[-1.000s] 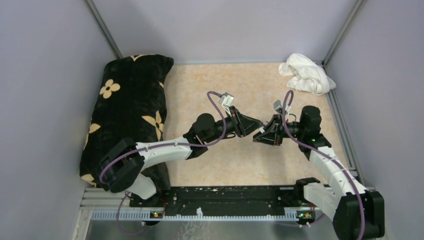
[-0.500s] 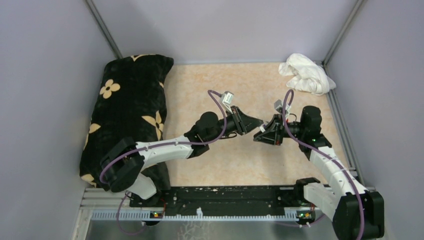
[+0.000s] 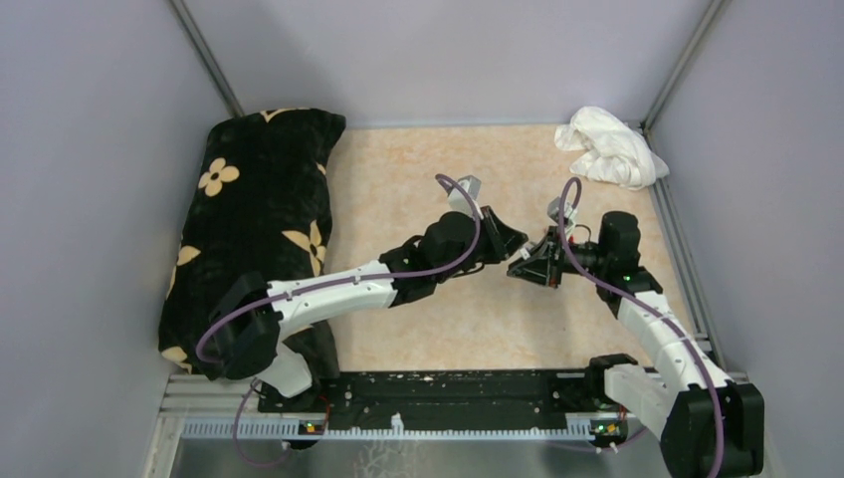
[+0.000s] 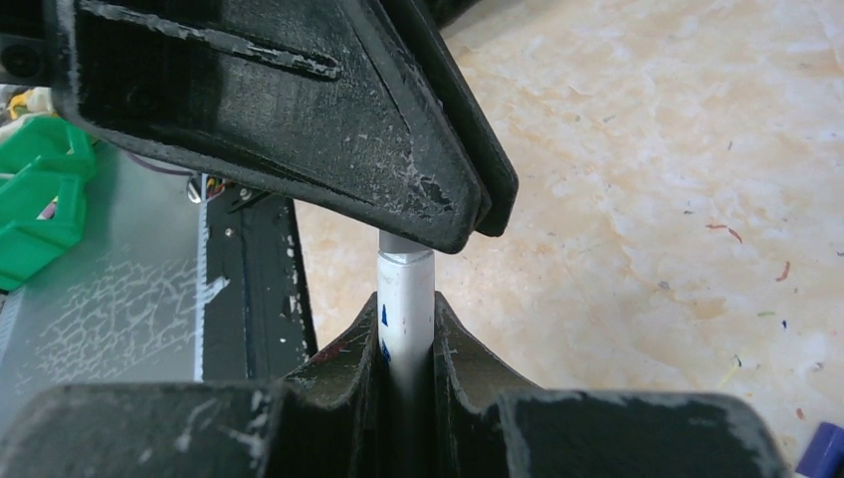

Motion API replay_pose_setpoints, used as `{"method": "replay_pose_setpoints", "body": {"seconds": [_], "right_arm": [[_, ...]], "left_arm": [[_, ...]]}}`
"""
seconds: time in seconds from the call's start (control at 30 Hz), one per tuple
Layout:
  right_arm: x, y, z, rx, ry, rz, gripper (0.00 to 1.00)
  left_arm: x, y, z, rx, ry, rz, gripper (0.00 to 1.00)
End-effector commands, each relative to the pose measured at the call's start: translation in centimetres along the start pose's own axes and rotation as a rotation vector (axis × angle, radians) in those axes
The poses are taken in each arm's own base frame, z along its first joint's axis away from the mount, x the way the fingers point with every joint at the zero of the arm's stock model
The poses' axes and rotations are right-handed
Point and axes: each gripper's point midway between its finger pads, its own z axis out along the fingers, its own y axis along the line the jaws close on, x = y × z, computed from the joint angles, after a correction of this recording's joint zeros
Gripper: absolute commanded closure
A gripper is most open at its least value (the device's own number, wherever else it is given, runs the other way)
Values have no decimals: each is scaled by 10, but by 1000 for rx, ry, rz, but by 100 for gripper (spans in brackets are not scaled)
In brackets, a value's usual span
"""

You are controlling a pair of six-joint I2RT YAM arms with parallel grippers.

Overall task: Insert the pens into the pen caps
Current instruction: Press the pen cap onto the pen.

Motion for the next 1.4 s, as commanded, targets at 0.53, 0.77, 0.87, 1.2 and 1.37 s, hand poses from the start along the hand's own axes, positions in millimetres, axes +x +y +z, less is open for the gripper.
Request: {"method": "replay_pose_setpoints", "body": {"seconds": [0.53, 0.77, 0.87, 1.2, 1.37], "right_arm": [[-32, 8, 1, -15, -31, -174, 100], [-32, 13, 2, -46, -33, -172, 100], [-32, 16, 2, -64, -34, -171, 100], [-29, 22, 1, -103, -32, -173, 100], [-28, 24, 1, -118, -32, -173, 100]], "left_arm": [[49, -2, -4, -145, 162, -4, 48], [36, -5, -16, -122, 127, 31, 36], [29, -8, -24, -99, 106, 46, 27], [5, -21, -51, 64, -4, 132, 2], [-11, -24, -61, 171, -60, 151, 3]]}}
